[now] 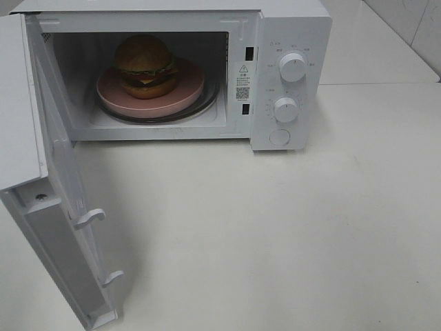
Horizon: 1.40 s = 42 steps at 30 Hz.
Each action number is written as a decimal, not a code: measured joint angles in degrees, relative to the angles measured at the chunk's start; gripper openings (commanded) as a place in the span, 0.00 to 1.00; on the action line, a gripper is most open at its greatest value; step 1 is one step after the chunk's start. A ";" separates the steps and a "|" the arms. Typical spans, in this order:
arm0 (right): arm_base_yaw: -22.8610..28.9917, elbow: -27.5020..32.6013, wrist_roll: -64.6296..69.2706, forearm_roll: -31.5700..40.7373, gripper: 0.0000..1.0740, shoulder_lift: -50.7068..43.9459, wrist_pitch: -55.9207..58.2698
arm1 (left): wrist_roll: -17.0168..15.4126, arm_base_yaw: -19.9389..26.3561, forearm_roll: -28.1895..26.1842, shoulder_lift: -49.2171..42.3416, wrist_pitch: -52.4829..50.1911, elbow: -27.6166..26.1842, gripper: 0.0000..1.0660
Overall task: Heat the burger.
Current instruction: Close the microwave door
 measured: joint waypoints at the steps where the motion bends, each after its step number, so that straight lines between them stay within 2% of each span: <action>1: 0.00 0.00 0.00 0.00 0.68 0.00 0.00 | 0.00 0.00 0.11 2.12 -2.18 0.00 0.59; 2: 0.00 0.00 0.00 0.00 0.68 0.00 0.00 | 0.00 0.00 0.11 2.12 -2.18 0.00 0.59; 3: 0.00 0.00 0.00 0.00 0.68 0.00 0.00 | 0.00 0.00 0.17 3.09 -2.75 0.00 0.50; 4: 0.00 0.00 0.00 0.00 0.68 0.00 0.00 | 0.00 0.00 0.11 5.61 -3.95 0.00 0.32; 5: 0.00 0.00 0.00 0.00 0.68 0.00 0.00 | 0.00 0.00 0.11 5.61 -3.95 0.00 0.32; 6: 0.00 0.00 0.00 0.00 0.68 0.00 0.00 | 0.00 0.00 0.11 6.88 -4.35 0.00 0.23; 7: 0.00 0.00 0.00 0.00 0.68 0.00 0.00 | 0.00 0.00 0.11 8.77 -5.16 0.00 0.07; 8: 0.00 0.00 0.00 0.00 0.68 0.00 0.00 | 0.00 0.00 0.11 8.77 -5.16 0.00 0.07; 9: 0.00 0.00 0.00 0.00 0.68 0.00 0.00 | 0.00 0.00 0.11 9.63 -5.84 0.06 0.00; 14: 0.00 0.00 0.00 0.00 0.68 0.00 0.00 | 0.00 0.00 0.11 12.15 -13.46 2.52 0.00; 18: 0.00 0.00 0.00 0.00 0.68 0.00 0.00 | 0.00 0.00 0.11 14.73 -23.49 7.62 0.00; 20: 0.00 0.00 0.00 0.00 0.68 0.00 0.00 | 0.00 0.00 0.11 15.36 -25.10 8.48 0.00; 24: 0.00 0.00 0.00 0.00 0.68 0.00 0.00 | 0.00 0.00 0.11 20.17 -35.58 12.32 0.00; 25: 0.00 0.00 0.00 0.00 0.68 0.00 0.00 | 0.00 0.00 0.11 20.17 -35.58 12.32 0.00; 26: 0.00 0.00 0.00 0.00 0.68 0.00 0.00 | 0.46 0.00 0.11 22.52 -40.34 13.69 0.00; 28: 0.00 0.06 0.00 0.00 0.68 0.00 0.00 | 0.74 0.00 0.11 23.55 -42.23 14.44 0.00; 29: 0.00 0.06 0.00 0.00 0.68 0.00 0.00 | 1.15 0.00 0.11 25.90 -47.27 15.87 0.00; 31: 0.00 0.06 0.00 0.00 0.68 0.00 0.00 | 1.26 0.00 0.11 27.10 -49.33 16.50 0.00; 32: 0.00 0.06 0.00 0.00 0.68 0.00 0.00 | 1.43 0.00 0.17 29.22 -54.49 17.88 0.00; 33: 0.00 0.06 0.00 0.00 0.68 0.00 0.00 | 1.43 0.00 0.17 29.22 -54.49 17.88 0.00; 34: 0.00 0.06 0.00 0.00 0.68 0.00 0.00 | 1.43 0.00 0.86 31.74 -59.47 19.54 0.00; 36: 0.00 0.06 0.00 0.00 0.68 0.00 0.00 | 1.43 0.00 1.32 32.72 -61.48 20.34 0.00; 38: 0.00 0.06 0.00 0.00 0.68 0.00 0.00 | 1.26 0.00 3.21 36.44 -68.01 22.46 0.00; 42: 0.00 0.06 0.00 0.00 0.68 0.00 0.00 | -0.46 0.00 5.79 40.22 -72.19 23.66 0.00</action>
